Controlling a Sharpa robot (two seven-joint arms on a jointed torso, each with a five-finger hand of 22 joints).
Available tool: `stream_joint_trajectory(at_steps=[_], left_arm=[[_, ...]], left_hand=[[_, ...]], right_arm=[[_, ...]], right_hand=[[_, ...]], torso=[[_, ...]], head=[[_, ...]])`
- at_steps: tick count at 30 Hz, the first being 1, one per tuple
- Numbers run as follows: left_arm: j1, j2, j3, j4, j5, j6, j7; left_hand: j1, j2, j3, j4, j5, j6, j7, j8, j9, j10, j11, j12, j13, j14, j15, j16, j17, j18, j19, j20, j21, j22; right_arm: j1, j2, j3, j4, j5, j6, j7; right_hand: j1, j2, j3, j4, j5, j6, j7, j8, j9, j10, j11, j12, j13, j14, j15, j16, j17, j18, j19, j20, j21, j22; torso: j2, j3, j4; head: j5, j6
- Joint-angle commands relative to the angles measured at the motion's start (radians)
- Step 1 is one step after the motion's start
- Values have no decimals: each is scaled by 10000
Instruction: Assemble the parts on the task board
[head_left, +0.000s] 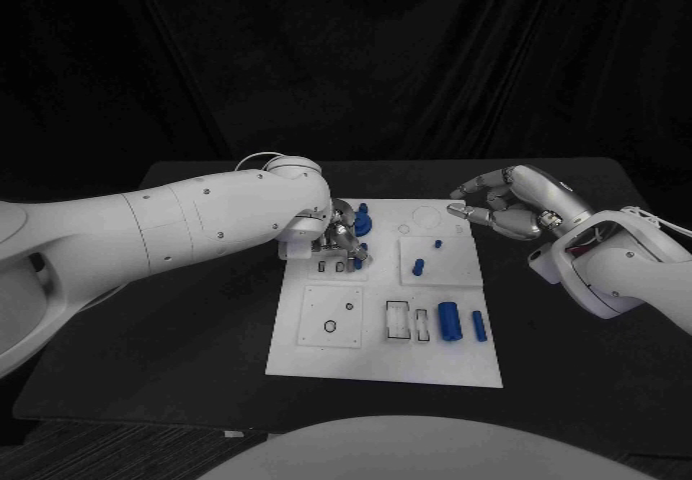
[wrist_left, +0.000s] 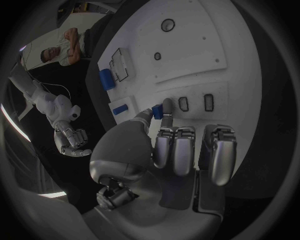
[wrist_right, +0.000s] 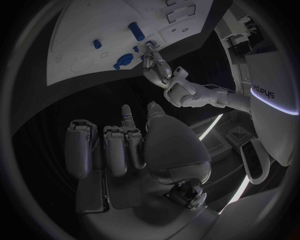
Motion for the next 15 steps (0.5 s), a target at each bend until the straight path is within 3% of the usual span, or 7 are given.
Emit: stream_joint_trajectory(at_steps=[1,10,15], left_arm=[[-29,25,4,16,66,138,195],[-32,-29,4,38,66,111,238],[-32,-79,4,50,66,61,265]], left_hand=[[96,5,132,-53,103,68,-11,-45,13,1060,3,36,2627,1074,3,65,2629,-61,1052,23,43,2631],[173,-146,591,-407,307,187,-62,-45,162,1060,-36,36,2627,1074,-26,65,2629,-61,1052,-5,43,2631],[198,-325,1217,-849,453,255,-120,85,546,1060,-95,36,2627,1074,-81,65,2629,-61,1052,-65,43,2631]], right_arm=[[-26,1,6,-1,-13,58,-207],[-33,-5,6,-6,-13,80,-251],[-41,5,6,-21,-13,105,-285]], right_hand=[[16,96,0,60,34,54,-5,65,-9,1046,71,25,2635,1035,66,-51,2471,-50,437,82,-69,2181],[21,126,4,57,70,56,-3,64,-13,1046,74,25,2635,1034,69,-56,2464,-47,431,85,-79,2178],[29,143,7,53,93,59,-2,64,-15,1046,77,25,2635,1031,71,-64,2452,-42,422,87,-99,2171]], torso=[[4,-2,0],[6,-1,0],[4,-1,0]], head=[[15,-2],[7,-2],[25,-2]])
